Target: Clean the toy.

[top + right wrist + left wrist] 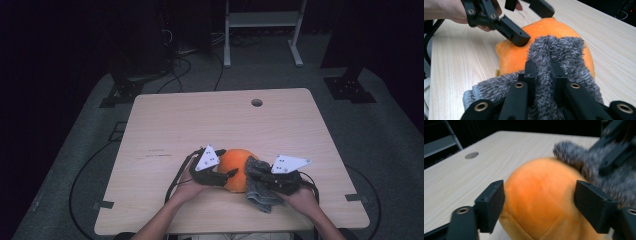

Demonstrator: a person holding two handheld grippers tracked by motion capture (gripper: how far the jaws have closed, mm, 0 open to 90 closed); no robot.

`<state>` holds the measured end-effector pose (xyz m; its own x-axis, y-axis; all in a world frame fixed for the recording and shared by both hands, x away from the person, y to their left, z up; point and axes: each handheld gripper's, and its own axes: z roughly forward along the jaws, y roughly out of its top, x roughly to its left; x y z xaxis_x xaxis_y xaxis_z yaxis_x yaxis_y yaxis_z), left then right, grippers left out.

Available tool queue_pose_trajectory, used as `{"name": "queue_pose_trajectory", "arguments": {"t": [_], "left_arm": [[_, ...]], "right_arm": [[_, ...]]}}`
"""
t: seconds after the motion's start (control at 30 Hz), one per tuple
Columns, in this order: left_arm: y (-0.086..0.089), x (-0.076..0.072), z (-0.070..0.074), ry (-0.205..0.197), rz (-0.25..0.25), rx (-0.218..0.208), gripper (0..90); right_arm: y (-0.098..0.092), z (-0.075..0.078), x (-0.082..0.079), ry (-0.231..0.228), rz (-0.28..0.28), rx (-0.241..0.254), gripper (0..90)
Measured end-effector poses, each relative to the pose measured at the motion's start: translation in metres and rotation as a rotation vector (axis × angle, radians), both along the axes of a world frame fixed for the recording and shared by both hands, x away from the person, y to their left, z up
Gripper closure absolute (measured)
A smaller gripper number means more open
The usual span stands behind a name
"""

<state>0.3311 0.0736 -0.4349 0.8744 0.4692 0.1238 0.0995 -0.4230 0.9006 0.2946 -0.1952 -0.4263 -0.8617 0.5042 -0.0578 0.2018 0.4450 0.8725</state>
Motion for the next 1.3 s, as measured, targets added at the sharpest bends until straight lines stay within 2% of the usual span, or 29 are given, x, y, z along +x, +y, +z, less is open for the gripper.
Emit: {"name": "queue_pose_trajectory", "arguments": {"t": [0.17, 0.27, 0.33, 0.4, 0.47, 0.53, 0.57, 0.63, 0.67, 0.7, 0.87, 0.93, 1.0, 1.07, 1.13, 1.2, 1.3], "left_arm": [[0.003, 0.001, 0.000, 0.038, -0.004, 0.006, 31.2], [0.005, 0.002, 0.000, 0.049, -0.020, -0.008, 32.3], [0.007, 0.003, 0.002, 0.058, -0.025, -0.021, 30.7], [0.010, 0.006, 0.006, 0.066, -0.013, -0.051, 23.7], [0.014, 0.010, 0.010, 0.060, 0.014, -0.076, 19.7], [0.014, 0.015, 0.011, 0.072, 0.034, -0.082, 17.0], [0.013, 0.017, 0.010, 0.101, 0.037, -0.075, 15.7], [0.011, 0.022, 0.004, 0.197, 0.017, -0.049, 16.3], [0.011, 0.022, 0.001, 0.215, -0.001, -0.051, 21.4], [0.011, 0.020, 0.000, 0.201, -0.015, -0.052, 28.3], [0.008, 0.013, 0.001, 0.152, -0.038, -0.021, 34.4], [0.008, 0.012, 0.001, 0.141, -0.042, -0.012, 35.5], [0.008, 0.011, 0.000, 0.137, -0.052, -0.018, 36.6], [0.008, 0.010, -0.001, 0.126, -0.049, -0.015, 37.1], [0.010, 0.010, -0.001, 0.120, -0.047, -0.014, 38.2], [0.011, 0.011, -0.001, 0.122, -0.054, -0.018, 39.2], [0.011, 0.010, -0.001, 0.112, -0.063, -0.020, 39.3]], "right_arm": [[-0.012, 0.001, 0.005, 0.040, -0.045, -0.025, 78.6], [-0.015, 0.007, 0.006, 0.028, -0.067, 0.015, 78.5], [-0.011, 0.008, 0.008, 0.026, -0.055, 0.020, 78.5], [-0.007, 0.005, 0.009, 0.026, -0.038, 0.005, 78.5], [-0.004, 0.003, 0.007, 0.024, -0.010, -0.005, 78.1], [-0.001, 0.001, 0.003, 0.029, -0.001, -0.005, 78.1], [0.000, 0.000, 0.002, 0.024, 0.006, -0.009, 78.1], [0.002, -0.002, -0.001, 0.012, 0.014, -0.023, 78.2], [0.002, -0.002, -0.001, 0.018, 0.018, -0.020, 78.2], [0.000, -0.002, 0.000, 0.028, 0.015, -0.012, 78.2], [-0.019, -0.004, 0.006, 0.089, -0.012, 0.003, 78.3], [-0.020, -0.001, 0.005, 0.085, -0.009, 0.016, 78.3], [-0.018, 0.004, 0.004, 0.073, -0.004, 0.050, 78.3], [-0.011, 0.008, 0.007, 0.056, 0.002, 0.053, 78.3], [-0.010, 0.007, 0.010, 0.064, -0.001, 0.050, 78.1], [-0.013, 0.005, 0.013, 0.080, -0.028, 0.029, 78.0], [-0.029, -0.001, 0.016, 0.127, -0.092, 0.005, 78.0]]}}
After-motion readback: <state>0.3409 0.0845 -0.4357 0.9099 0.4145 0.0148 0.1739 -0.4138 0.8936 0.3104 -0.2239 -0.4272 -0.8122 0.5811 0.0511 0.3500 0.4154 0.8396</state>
